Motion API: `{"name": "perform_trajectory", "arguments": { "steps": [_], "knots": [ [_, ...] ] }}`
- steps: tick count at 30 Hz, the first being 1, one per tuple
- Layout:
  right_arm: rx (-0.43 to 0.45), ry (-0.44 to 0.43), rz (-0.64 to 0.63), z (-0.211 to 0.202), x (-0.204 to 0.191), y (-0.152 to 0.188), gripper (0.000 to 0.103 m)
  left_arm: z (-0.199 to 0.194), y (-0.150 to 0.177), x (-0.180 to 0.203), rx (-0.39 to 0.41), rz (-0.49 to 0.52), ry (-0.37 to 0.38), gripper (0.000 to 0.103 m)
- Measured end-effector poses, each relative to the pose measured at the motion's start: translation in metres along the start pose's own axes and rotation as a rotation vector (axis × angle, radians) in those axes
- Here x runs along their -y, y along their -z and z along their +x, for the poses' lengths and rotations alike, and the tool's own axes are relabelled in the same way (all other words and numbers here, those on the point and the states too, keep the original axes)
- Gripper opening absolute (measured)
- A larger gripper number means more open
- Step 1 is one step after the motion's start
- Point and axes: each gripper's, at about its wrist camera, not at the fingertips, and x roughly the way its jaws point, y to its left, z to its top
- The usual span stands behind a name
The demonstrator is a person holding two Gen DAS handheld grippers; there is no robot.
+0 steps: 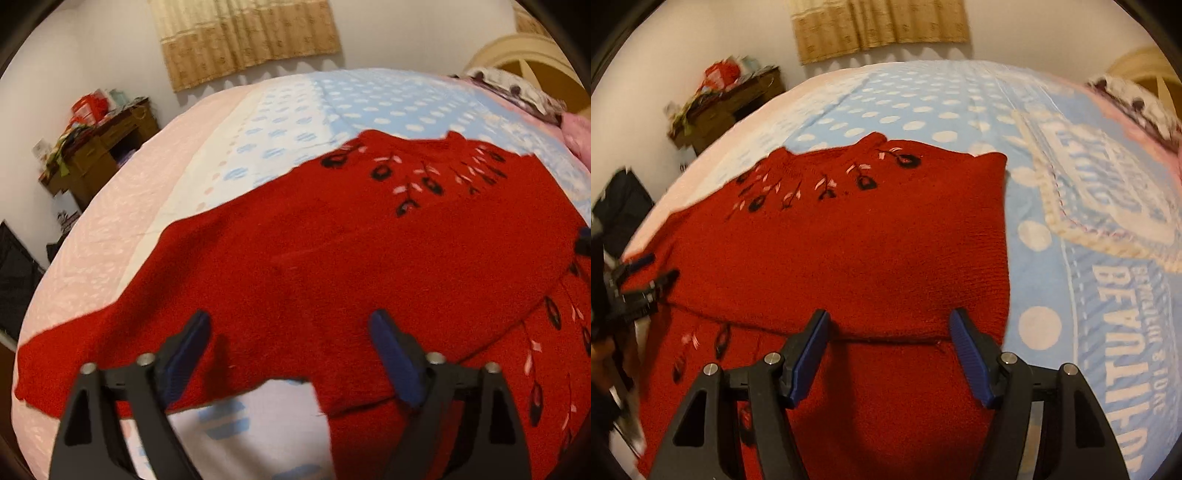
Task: Fold small clothes
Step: 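Open the left tool and move it to the other sleeve cuff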
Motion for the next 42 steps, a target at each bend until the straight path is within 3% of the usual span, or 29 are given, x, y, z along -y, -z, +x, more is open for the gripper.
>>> {"name": "perform_trajectory", "arguments": {
  "steps": [5, 8, 15, 18, 25, 28, 33, 42],
  "knots": [
    [0.028, 0.041, -0.033, -0.017, -0.008, -0.001, 0.068, -0.006, 0.004, -0.005, -0.007, -0.027, 0.017, 0.095],
    [-0.038, 0.075, -0.021, -0.003, -0.002, 0.003, 0.068, -0.008, 0.011, -0.006, -0.007, -0.024, 0.017, 0.099],
    [0.011, 0.037, -0.013, -0.024, -0.015, 0.020, 0.068, -0.015, 0.020, -0.017, -0.002, -0.053, 0.029, 0.099],
    [-0.055, 0.068, -0.054, -0.010, -0.023, 0.028, 0.068, -0.013, 0.023, -0.019, -0.003, -0.079, 0.035, 0.100],
    [-0.003, 0.087, -0.049, -0.027, -0.028, 0.031, 0.068, -0.018, 0.029, -0.019, 0.017, -0.089, 0.039, 0.101],
    [-0.051, 0.094, -0.070, -0.015, -0.029, 0.036, 0.071, -0.018, 0.031, -0.020, 0.021, -0.095, 0.045, 0.101],
    [0.038, 0.121, -0.079, -0.012, -0.028, 0.047, 0.081, -0.017, 0.031, -0.023, 0.013, -0.111, 0.059, 0.102],
    [0.048, 0.131, -0.072, -0.015, -0.027, 0.050, 0.081, -0.026, 0.045, -0.031, -0.004, -0.077, 0.043, 0.102]
  ]
}}
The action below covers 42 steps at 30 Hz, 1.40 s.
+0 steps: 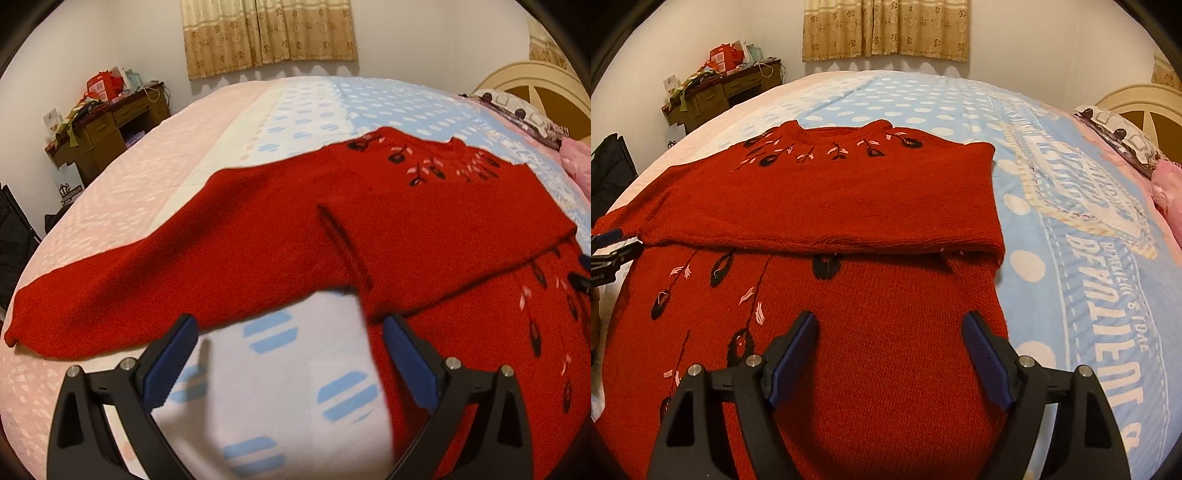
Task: Fold small clothes
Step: 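Open the left tool and move it to the other sleeve cuff, then grasp the other sleeve cuff with the left tool and lift it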
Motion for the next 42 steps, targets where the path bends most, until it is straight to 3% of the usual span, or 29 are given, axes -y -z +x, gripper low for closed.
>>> {"name": "perform_trajectory", "arguments": {
  "steps": [10, 17, 21, 26, 28, 35, 37, 42],
  "knots": [
    [-0.006, 0.006, -0.005, -0.018, -0.011, 0.011, 0.081, -0.010, 0.010, -0.034, 0.006, -0.032, -0.039, 0.102],
    [0.000, -0.087, -0.007, -0.034, -0.035, 0.012, 0.081, -0.020, 0.015, -0.073, 0.020, -0.093, -0.130, 0.102],
    [0.031, -0.141, -0.070, -0.055, -0.057, 0.022, 0.081, -0.029, 0.022, -0.116, 0.027, -0.150, -0.215, 0.102],
    [0.054, -0.150, -0.141, -0.067, -0.077, 0.032, 0.081, -0.036, 0.031, -0.190, -0.007, -0.302, -0.312, 0.098],
    [0.066, -0.154, -0.146, -0.070, -0.081, 0.034, 0.081, -0.040, 0.034, -0.213, -0.019, -0.367, -0.282, 0.087],
    [0.086, -0.162, -0.180, -0.072, -0.101, 0.049, 0.081, -0.032, 0.034, -0.258, -0.013, -0.617, -0.136, 0.074],
    [0.094, -0.163, -0.190, -0.074, -0.104, 0.053, 0.081, -0.019, 0.031, -0.265, -0.029, -0.679, -0.114, 0.066],
    [0.087, -0.169, -0.192, -0.074, -0.105, 0.062, 0.081, -0.007, 0.020, -0.270, -0.014, -0.727, -0.120, 0.062]
  ]
}}
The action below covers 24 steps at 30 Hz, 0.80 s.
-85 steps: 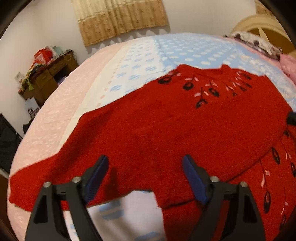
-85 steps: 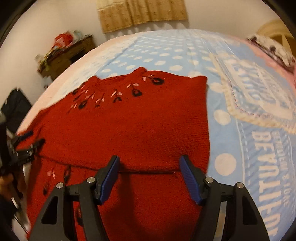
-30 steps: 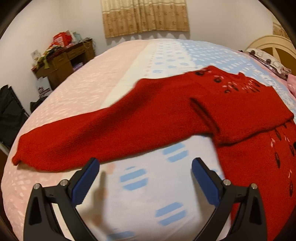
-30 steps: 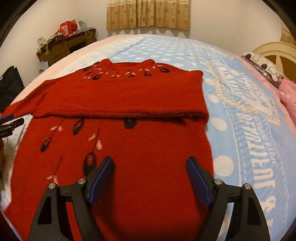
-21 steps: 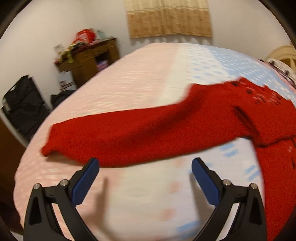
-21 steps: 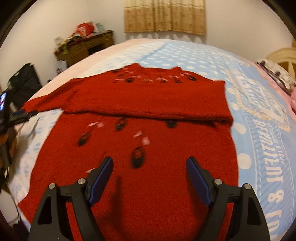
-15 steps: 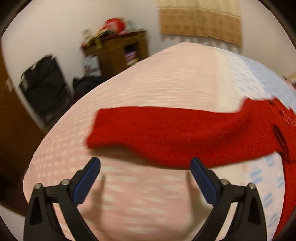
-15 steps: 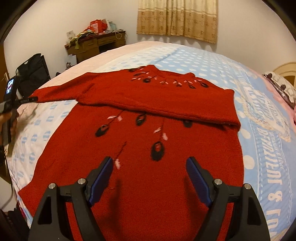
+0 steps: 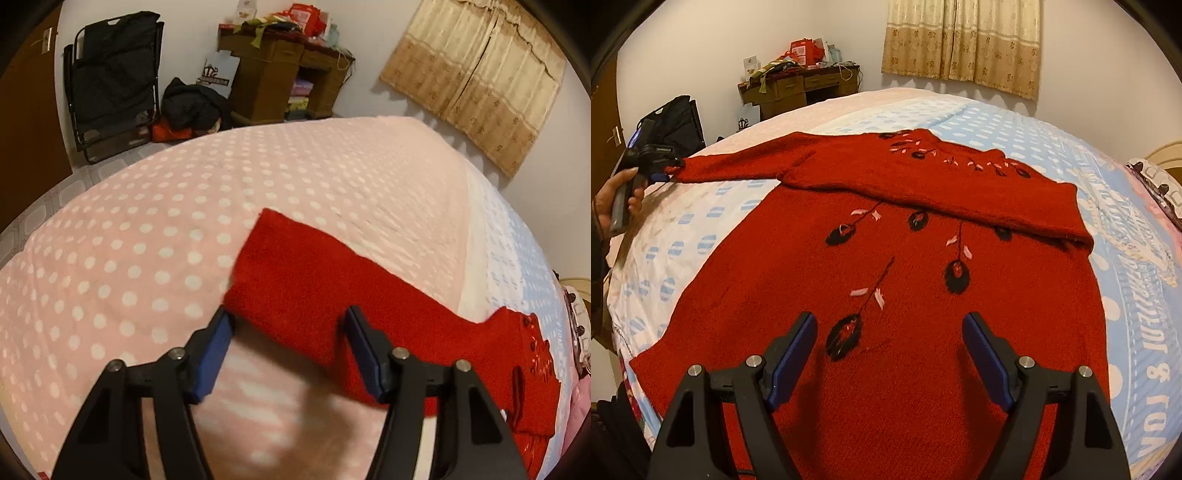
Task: Fold small clothes
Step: 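Grasp the other sleeve cuff with the left tool and lift it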
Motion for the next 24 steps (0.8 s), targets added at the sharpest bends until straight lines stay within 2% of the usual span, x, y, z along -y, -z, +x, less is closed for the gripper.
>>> {"name": "perform_trajectory", "arguments": {
  "steps": [2, 3, 4, 5, 8, 12, 16, 21, 24],
  "knots": [
    [0.006, -0.005, 0.013, -0.002, 0.003, 0.000, 0.081, 0.004, -0.002, 0.003, 0.001, -0.009, -0.016, 0.056],
    [0.005, -0.010, 0.025, -0.001, 0.006, 0.000, 0.081, 0.005, -0.004, 0.004, 0.002, -0.009, -0.021, 0.035],
    [0.003, -0.011, 0.031, -0.001, 0.007, 0.000, 0.081, 0.010, -0.006, 0.006, -0.014, -0.006, -0.016, 0.002],
    [-0.001, -0.013, 0.045, 0.000, 0.009, 0.000, 0.081, 0.011, -0.011, 0.001, -0.037, -0.019, 0.009, 0.006],
    [-0.002, -0.021, 0.069, 0.001, 0.013, 0.002, 0.081, 0.004, -0.016, -0.002, -0.033, -0.070, 0.050, 0.004],
    [-0.009, -0.034, 0.096, 0.004, 0.019, 0.003, 0.081, -0.020, -0.015, 0.017, 0.004, -0.041, 0.096, 0.004],
    [0.002, -0.046, 0.122, 0.002, 0.024, 0.005, 0.081, -0.048, -0.020, 0.046, 0.047, -0.015, 0.166, 0.004],
    [0.058, -0.055, 0.160, -0.009, 0.030, 0.007, 0.081, -0.074, -0.025, 0.088, 0.084, 0.012, 0.236, 0.004],
    [0.071, -0.059, 0.179, -0.012, 0.033, 0.007, 0.081, -0.093, -0.023, 0.117, 0.103, 0.029, 0.306, 0.004]
  ]
}}
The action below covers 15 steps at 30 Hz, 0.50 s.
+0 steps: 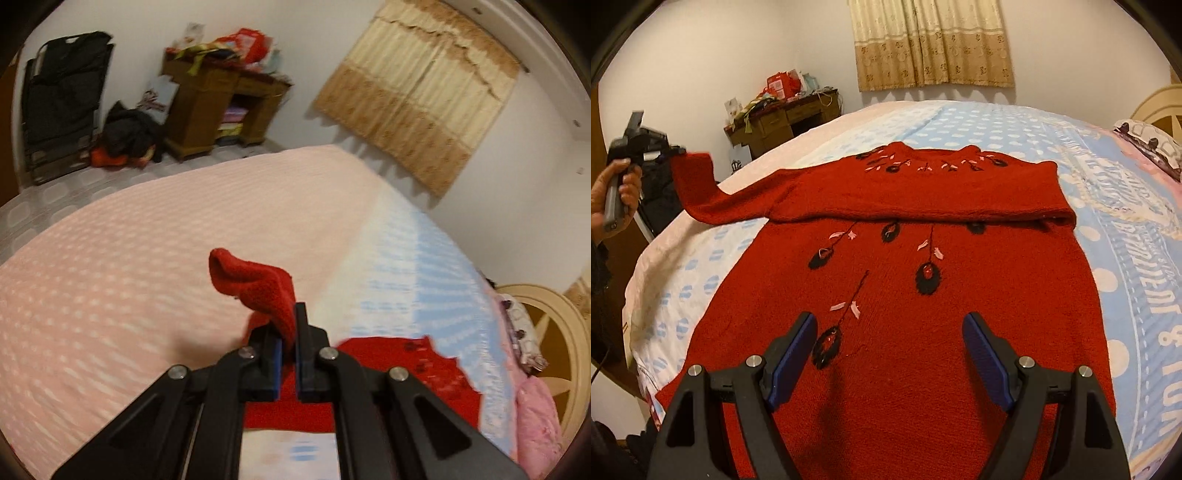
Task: Fold small clothes
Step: 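Grasp the other sleeve cuff with the left tool and lift it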
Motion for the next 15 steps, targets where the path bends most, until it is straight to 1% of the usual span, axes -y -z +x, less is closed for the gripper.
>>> {"name": "perform_trajectory", "arguments": {
  "steps": [1, 3, 10, 13, 15],
  "knots": [
    [-0.004, 0.000, 0.003, 0.001, 0.001, 0.000, 0.081, -0.003, 0.000, 0.009, 0.006, 0.006, 0.020, 0.004],
    [-0.011, -0.001, 0.004, 0.002, 0.000, 0.001, 0.081, -0.009, 0.002, 0.038, 0.013, 0.030, 0.085, 0.004],
    [-0.012, -0.008, -0.004, 0.001, -0.002, 0.003, 0.081, -0.016, 0.016, 0.121, 0.007, 0.125, 0.209, 0.004],
    [-0.025, -0.017, 0.007, 0.004, 0.001, 0.004, 0.081, -0.016, 0.030, 0.149, 0.006, 0.187, 0.233, 0.004],
    [-0.032, -0.021, 0.017, 0.005, 0.003, 0.005, 0.081, -0.011, 0.043, 0.167, -0.011, 0.225, 0.253, 0.004]
  ]
}}
